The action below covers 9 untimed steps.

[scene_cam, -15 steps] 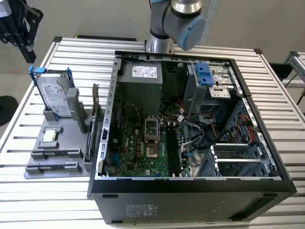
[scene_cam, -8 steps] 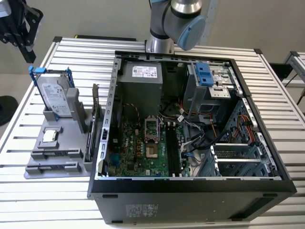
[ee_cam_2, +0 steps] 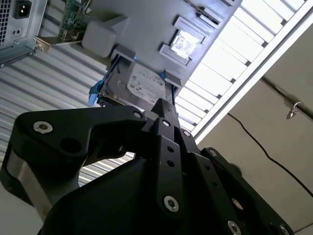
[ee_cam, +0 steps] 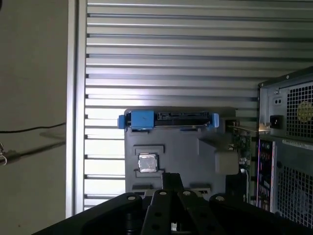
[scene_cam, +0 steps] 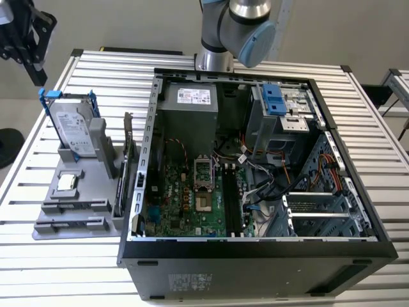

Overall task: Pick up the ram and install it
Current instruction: 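Reach for the ram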

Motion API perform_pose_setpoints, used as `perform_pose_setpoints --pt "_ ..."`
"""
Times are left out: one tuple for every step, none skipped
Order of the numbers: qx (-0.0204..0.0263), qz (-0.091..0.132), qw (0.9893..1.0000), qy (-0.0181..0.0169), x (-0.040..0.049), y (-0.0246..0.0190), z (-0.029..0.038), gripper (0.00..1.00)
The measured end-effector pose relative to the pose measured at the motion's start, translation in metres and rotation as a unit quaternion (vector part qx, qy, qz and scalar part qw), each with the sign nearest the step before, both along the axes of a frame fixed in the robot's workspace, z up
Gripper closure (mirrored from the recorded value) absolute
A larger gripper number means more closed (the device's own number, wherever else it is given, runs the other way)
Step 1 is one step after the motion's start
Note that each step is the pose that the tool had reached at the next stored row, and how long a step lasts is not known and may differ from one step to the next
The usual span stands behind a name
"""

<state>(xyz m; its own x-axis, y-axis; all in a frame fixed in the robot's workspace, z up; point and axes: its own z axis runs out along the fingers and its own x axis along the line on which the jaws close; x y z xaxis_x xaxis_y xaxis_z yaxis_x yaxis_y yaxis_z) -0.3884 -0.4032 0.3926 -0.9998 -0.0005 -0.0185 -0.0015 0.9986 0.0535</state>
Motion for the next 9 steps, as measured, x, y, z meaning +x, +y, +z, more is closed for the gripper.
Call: perform_pose_setpoints --pt "0.0 0.0 1.0 0.0 0.0 -0.001 0.0 1.0" --pt "0.0 0.0 1.0 0.0 0.0 -0.0021 0.0 1.0" --pt "0.0 0.0 1.0 0.0 0.0 -0.0034 0.0 1.0" --pt "0.0 0.0 1.0 0.0 0.0 -0.0046 0.0 1.0" --pt "0.0 0.0 1.0 0.0 0.0 -0.006 0.0 1.0" --pt "0.0 0.0 1.0 0.0 0.0 -0.0074 -0.0001 1.0" --pt "0.0 0.0 1.0 0.0 0.0 -0.0087 -0.0001 1.0" --pt "0.0 0.0 1.0 0.0001 0.0 -0.01 -0.0001 1.0" --pt "0.0 0.0 1.0 0.0001 0.0 -0.0113 0.0 1.0"
